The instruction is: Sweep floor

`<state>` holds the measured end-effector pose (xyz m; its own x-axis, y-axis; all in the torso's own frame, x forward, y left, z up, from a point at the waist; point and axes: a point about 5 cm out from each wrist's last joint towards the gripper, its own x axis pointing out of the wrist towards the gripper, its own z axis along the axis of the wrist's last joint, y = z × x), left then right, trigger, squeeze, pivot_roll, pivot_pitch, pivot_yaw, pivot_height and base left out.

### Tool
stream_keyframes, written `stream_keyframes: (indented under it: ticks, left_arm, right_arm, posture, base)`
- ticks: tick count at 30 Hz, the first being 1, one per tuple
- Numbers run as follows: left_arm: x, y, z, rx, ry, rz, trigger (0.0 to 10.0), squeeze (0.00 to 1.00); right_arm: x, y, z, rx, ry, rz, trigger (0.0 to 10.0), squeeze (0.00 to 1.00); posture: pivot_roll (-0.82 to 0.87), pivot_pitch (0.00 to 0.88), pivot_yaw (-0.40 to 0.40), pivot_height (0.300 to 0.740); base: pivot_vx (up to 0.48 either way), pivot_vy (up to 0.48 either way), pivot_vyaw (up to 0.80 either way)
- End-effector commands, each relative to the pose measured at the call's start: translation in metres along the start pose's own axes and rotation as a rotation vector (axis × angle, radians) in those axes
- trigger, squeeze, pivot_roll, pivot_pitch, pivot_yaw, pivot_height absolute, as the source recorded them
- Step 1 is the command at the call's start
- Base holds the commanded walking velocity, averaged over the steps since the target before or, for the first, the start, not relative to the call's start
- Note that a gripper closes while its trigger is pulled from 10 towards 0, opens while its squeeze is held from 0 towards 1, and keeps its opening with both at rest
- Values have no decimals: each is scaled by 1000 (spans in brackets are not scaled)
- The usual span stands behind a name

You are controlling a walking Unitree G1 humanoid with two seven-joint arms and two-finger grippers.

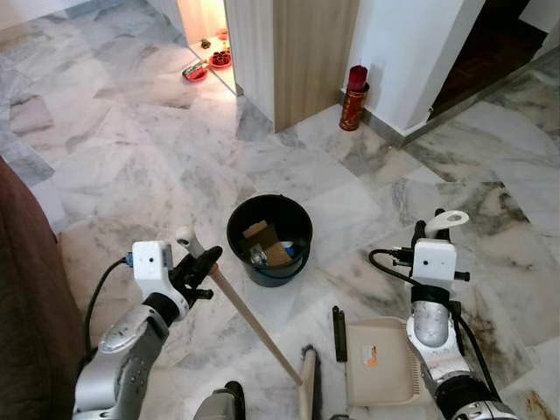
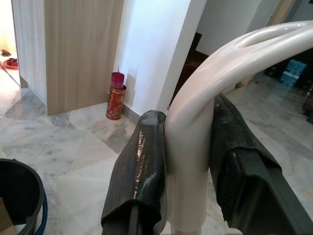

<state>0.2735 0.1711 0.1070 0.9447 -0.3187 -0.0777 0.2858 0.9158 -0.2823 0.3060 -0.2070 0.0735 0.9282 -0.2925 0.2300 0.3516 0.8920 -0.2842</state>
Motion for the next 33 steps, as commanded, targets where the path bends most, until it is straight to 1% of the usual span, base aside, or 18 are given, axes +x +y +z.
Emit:
stream_keyframes:
  ticks: [1, 4, 5, 8, 9, 11, 13, 16, 20, 24, 26, 28, 30, 31, 32, 33]
  left_arm:
    - [-2, 4, -5, 35, 12, 19, 10000, 0]
    - [-2, 7, -3, 78, 1, 42, 10000, 0]
    - [-2, 10, 0, 119, -14, 62, 10000, 0]
    - [-1, 15, 7, 196, -52, 101, 10000, 0]
    - [-1, 15, 7, 196, -52, 101, 10000, 0]
    - [4, 16, 8, 233, -63, 101, 10000, 0]
    - [6, 16, 6, 249, -62, 97, 10000, 0]
    - [7, 15, 5, 255, -60, 95, 10000, 0]
    - [16, 12, 0, 281, -68, 102, 10000, 0]
    - [25, 10, -1, 284, -103, 144, 10000, 0]
    - [26, 10, 0, 283, -114, 152, 10000, 0]
    - [32, 6, 2, 268, -137, 154, 10000, 0]
    - [35, 3, 2, 231, -144, 147, 10000, 0]
    - [35, 3, 2, 231, -144, 147, 10000, 0]
    - [36, 2, 2, 212, -145, 141, 10000, 0]
    - [37, 1, 1, 173, -148, 136, 10000, 0]
  right_arm:
    - [-8, -1, -9, -16, 42, 18, 10000, 0]
    - [-8, -2, -10, -20, 42, 18, 10000, 0]
    - [-8, -2, -10, -21, 42, 18, 10000, 0]
    - [-9, -2, -10, -22, 43, 21, 10000, 0]
    - [-9, -2, -10, -22, 43, 21, 10000, 0]
    - [-10, 0, -10, -18, 40, 23, 10000, 0]
    - [-10, 0, -9, -17, 39, 24, 10000, 0]
    - [-10, 0, -9, -17, 38, 24, 10000, 0]
    - [-11, -1, -10, -19, 37, 23, 10000, 0]
    - [-11, -3, -10, -22, 35, 25, 10000, 0]
    - [-11, -3, -10, -24, 35, 27, 10000, 0]
    - [-11, -3, -10, -26, 35, 27, 10000, 0]
    - [-12, -3, -10, -25, 35, 27, 10000, 0]
    - [-12, -3, -10, -25, 35, 27, 10000, 0]
    - [-12, -3, -10, -25, 36, 28, 10000, 0]
    - [-12, -3, -10, -25, 36, 29, 10000, 0]
  posture:
    - [109, 214, 15, 740]
    - [106, 218, 15, 740]
    - [107, 218, 15, 740]
    - [107, 217, 14, 740]
    - [107, 217, 14, 740]
    - [100, 214, 15, 740]
    - [98, 214, 14, 740]
    - [98, 214, 14, 740]
    - [87, 210, 14, 740]
    - [85, 211, 13, 740]
    - [85, 211, 13, 740]
    - [79, 215, 10, 740]
    - [78, 213, 9, 740]
    - [78, 213, 9, 740]
    - [76, 213, 9, 740]
    - [77, 216, 9, 740]
  base:
    - [0, 0, 0]
    - [0, 0, 0]
    - [0, 0, 0]
    - [0, 0, 0]
    - [0, 0, 0]
    - [0, 0, 0]
    - [0, 0, 0]
    - [0, 0, 0]
    - [0, 0, 0]
    - [0, 0, 0]
    - [0, 0, 0]
    - [0, 0, 0]
    - [0, 0, 0]
    - [0, 0, 0]
    - [0, 0, 0]
    - [0, 0, 0]
